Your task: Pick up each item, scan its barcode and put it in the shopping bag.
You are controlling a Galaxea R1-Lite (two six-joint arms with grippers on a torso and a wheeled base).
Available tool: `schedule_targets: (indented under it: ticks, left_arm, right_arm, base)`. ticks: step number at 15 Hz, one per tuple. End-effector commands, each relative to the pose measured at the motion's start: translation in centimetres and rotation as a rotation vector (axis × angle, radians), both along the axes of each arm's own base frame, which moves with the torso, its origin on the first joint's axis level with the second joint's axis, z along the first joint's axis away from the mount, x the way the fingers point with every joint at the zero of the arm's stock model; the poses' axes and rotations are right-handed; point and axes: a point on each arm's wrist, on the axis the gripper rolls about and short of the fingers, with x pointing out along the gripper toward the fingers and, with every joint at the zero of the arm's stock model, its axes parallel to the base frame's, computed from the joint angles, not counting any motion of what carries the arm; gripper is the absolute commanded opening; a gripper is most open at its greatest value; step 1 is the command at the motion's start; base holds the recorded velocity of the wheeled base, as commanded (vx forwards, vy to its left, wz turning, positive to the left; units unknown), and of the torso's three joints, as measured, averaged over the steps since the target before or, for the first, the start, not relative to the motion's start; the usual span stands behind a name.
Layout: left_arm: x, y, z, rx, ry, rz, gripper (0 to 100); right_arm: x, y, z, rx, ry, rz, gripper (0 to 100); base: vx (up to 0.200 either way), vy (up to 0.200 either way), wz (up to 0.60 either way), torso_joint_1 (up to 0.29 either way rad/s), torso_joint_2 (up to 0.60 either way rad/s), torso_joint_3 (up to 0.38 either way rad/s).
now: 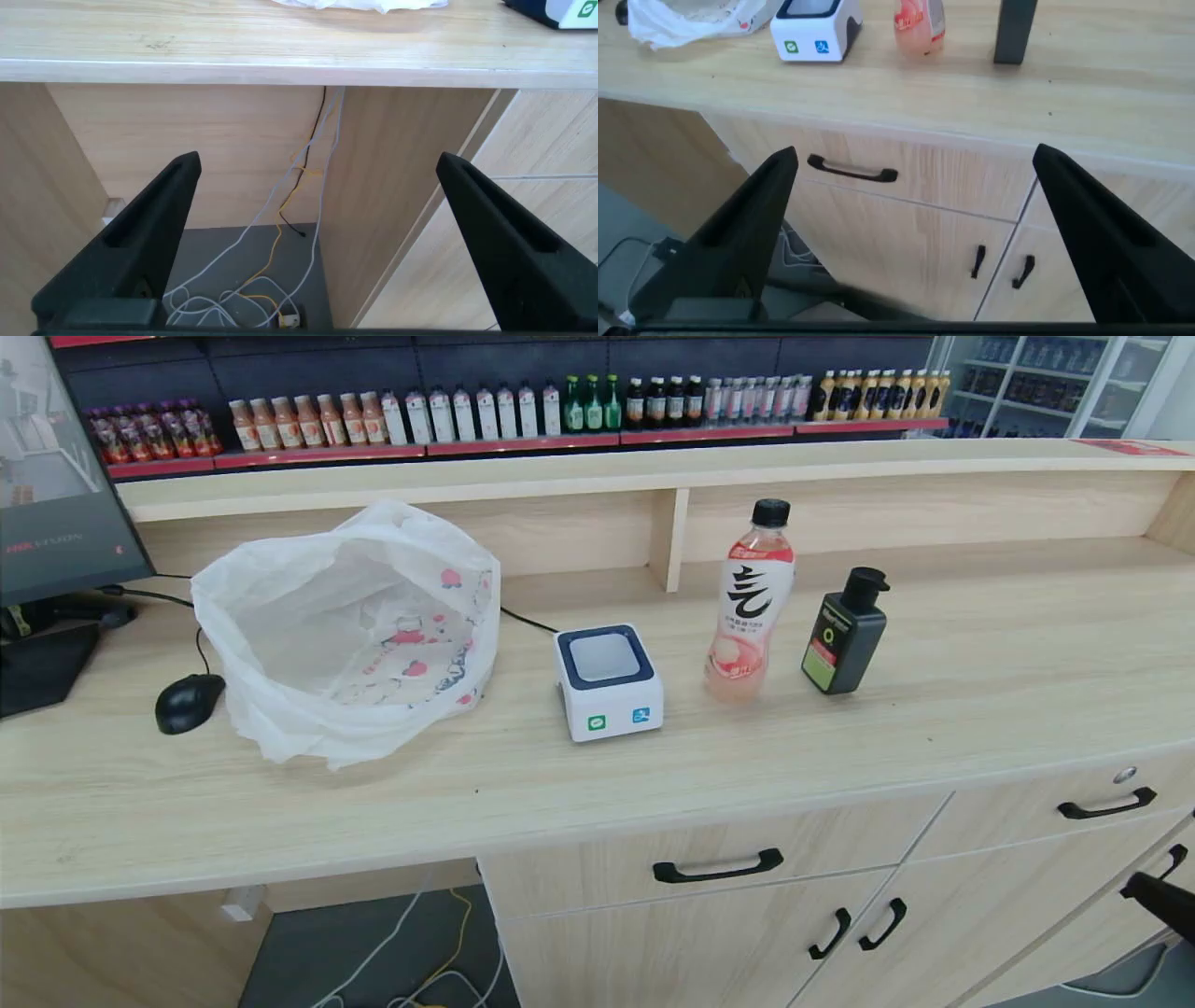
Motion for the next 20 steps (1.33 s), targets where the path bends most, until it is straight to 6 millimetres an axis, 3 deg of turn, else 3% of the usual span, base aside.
schedule_targets:
  ticks: [1, 5, 6, 7, 16, 20]
  left_arm:
    - [0.0, 0.0, 0.0, 0.0, 0.001, 0.0, 100]
    - [0.0, 0.0, 0.0, 0.0, 0.001, 0.0, 100]
    - [0.0, 0.0, 0.0, 0.0, 0.001, 0.0, 100]
    - [0.0, 0.0, 0.0, 0.0, 0.001, 0.0, 100]
    - [0.2, 0.0, 0.0, 0.001, 0.021, -0.006, 100]
    - [0.1, 0.0, 0.0, 0.001, 0.012, -0.003, 100]
  right_arm:
    - [5.3, 1.6, 0.3, -0.014, 0.045, 0.027, 100]
    - [10.4, 3.0, 1.6, 0.002, -0.035, 0.026, 100]
    - [10.4, 3.0, 1.6, 0.002, -0.035, 0.026, 100]
    - [12.2, 3.5, 1.8, -0.013, -0.062, 0.027, 100]
    - [19.4, 5.5, 2.0, -0.055, -0.188, 0.004, 100]
    - [22.0, 6.5, 1.1, -0.04, -0.227, 0.001, 100]
  base:
    - [0.0, 0.0, 0.0, 0.0, 0.0, 0.0]
    - [0.0, 0.0, 0.0, 0.0, 0.0, 0.0]
    - [0.0, 0.0, 0.0, 0.0, 0.0, 0.0]
    - [0.0, 0.0, 0.0, 0.0, 0.0, 0.0]
    - [0.0, 0.0, 0.0, 0.0, 0.0, 0.0]
    - [0.0, 0.0, 0.0, 0.0, 0.0, 0.0]
